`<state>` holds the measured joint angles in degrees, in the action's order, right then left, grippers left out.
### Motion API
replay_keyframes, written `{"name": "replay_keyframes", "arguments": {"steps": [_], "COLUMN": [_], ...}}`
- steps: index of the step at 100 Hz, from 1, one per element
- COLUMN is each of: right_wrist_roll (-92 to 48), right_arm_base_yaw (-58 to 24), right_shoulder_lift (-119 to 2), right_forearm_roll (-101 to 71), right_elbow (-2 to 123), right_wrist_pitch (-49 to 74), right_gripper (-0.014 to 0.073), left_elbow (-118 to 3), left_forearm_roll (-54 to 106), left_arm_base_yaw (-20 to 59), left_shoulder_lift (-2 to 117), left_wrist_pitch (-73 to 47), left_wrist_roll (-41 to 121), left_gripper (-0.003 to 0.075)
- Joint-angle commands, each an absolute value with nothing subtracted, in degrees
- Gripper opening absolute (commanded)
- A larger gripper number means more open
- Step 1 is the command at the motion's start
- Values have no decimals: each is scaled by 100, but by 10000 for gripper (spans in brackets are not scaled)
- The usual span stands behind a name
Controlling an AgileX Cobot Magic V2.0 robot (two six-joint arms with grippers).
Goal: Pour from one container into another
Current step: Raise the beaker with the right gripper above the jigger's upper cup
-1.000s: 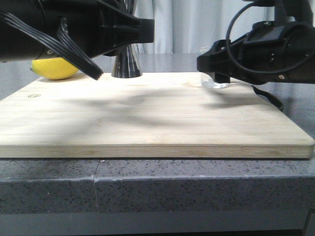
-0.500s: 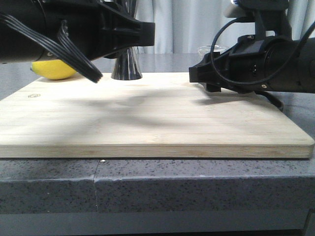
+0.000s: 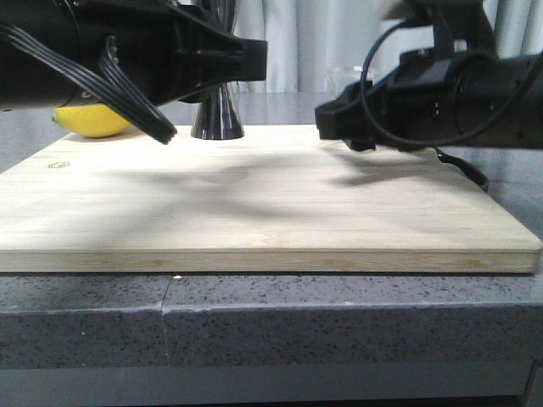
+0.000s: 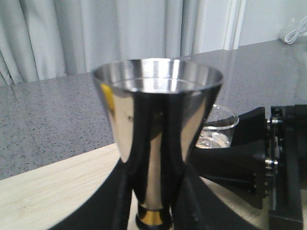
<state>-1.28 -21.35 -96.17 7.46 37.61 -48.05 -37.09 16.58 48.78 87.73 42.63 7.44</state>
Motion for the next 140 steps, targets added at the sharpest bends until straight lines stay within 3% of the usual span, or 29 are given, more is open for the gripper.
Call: {"name": "replay_keyframes", "arguments": {"steps": [1, 46, 71, 140], "right_wrist_roll": [-211, -612, -612, -612], "right_arm_base_yaw": [-2116, -2116, -2116, -2128], "right_shoulder_lift": [-9069, -7702, -7657, -7657], "right_forearm_roll": [957, 1646, 2335, 3964], "right_elbow": [3908, 3964, 4671, 5224], "right_wrist_pitch": [-5334, -4966, -4129, -3824], "right_gripper": [157, 150, 150, 150], "left_elbow": [-3853, -3853, -3853, -3853], "left_forearm_roll": [1603, 807, 689, 0], "left_arm_base_yaw": [4883, 4883, 4893, 4893], "left_shoulder_lift": [8530, 8530, 8530, 8530], "left_wrist_pitch": [4712, 4703, 4703, 4703], "left_wrist_roll": [669, 0, -111, -543], "left_gripper": [-19, -19, -20, -20]}}
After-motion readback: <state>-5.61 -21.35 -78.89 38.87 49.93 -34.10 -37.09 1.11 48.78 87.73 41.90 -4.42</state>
